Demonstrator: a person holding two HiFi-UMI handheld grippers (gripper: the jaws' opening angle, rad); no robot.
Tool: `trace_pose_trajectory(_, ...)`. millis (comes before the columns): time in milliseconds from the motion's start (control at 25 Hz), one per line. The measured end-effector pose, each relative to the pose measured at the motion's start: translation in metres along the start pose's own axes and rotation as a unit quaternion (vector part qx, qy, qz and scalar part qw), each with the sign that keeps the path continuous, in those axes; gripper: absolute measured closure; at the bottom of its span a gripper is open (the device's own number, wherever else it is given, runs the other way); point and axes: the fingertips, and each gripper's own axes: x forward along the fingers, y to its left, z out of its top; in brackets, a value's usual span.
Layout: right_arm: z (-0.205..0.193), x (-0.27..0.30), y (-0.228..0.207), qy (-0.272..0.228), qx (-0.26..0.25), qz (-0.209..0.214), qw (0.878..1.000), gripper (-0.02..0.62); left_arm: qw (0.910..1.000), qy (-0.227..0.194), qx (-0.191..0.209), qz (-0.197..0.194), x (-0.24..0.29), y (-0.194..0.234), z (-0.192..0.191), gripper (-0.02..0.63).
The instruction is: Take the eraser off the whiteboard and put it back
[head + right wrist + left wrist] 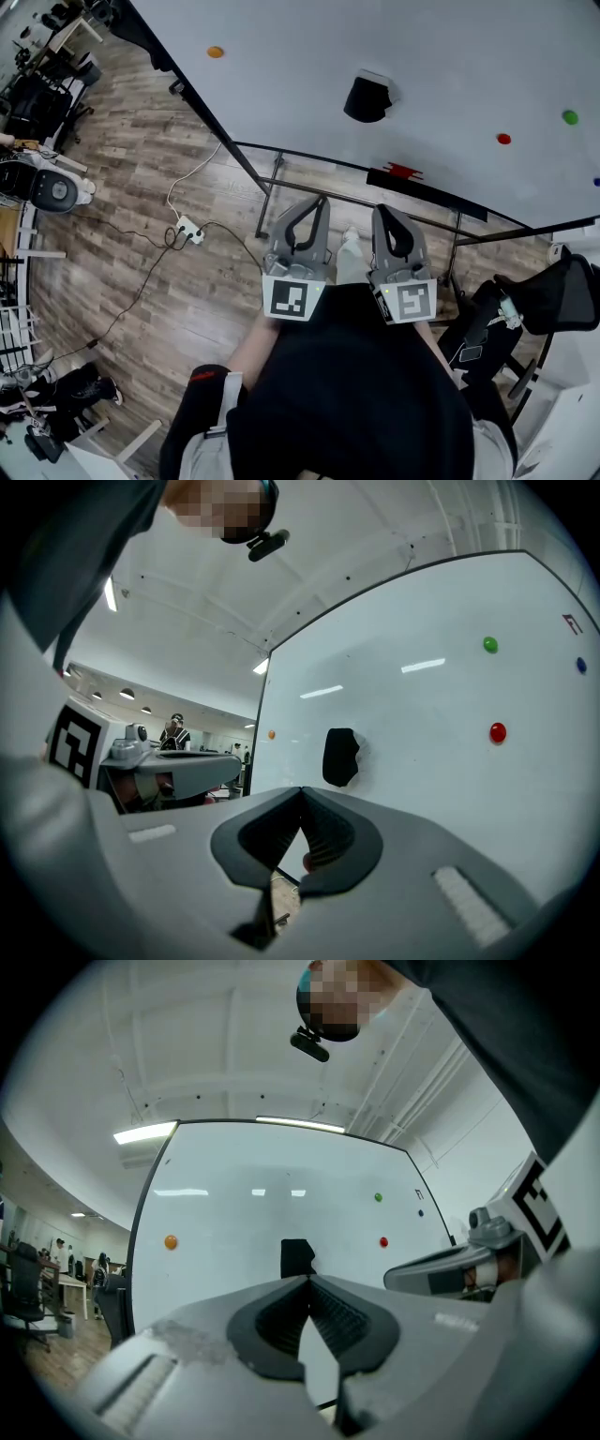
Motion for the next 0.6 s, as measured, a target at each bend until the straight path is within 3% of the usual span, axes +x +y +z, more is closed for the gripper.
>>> trace_pose_trajectory(600,0.007,-0.005,-0.004,-0.01,-0.01,0.003,1.0,0.595,0.9999,-0.007,0.005,0.011,-0.001,-0.002,0.005,0.604)
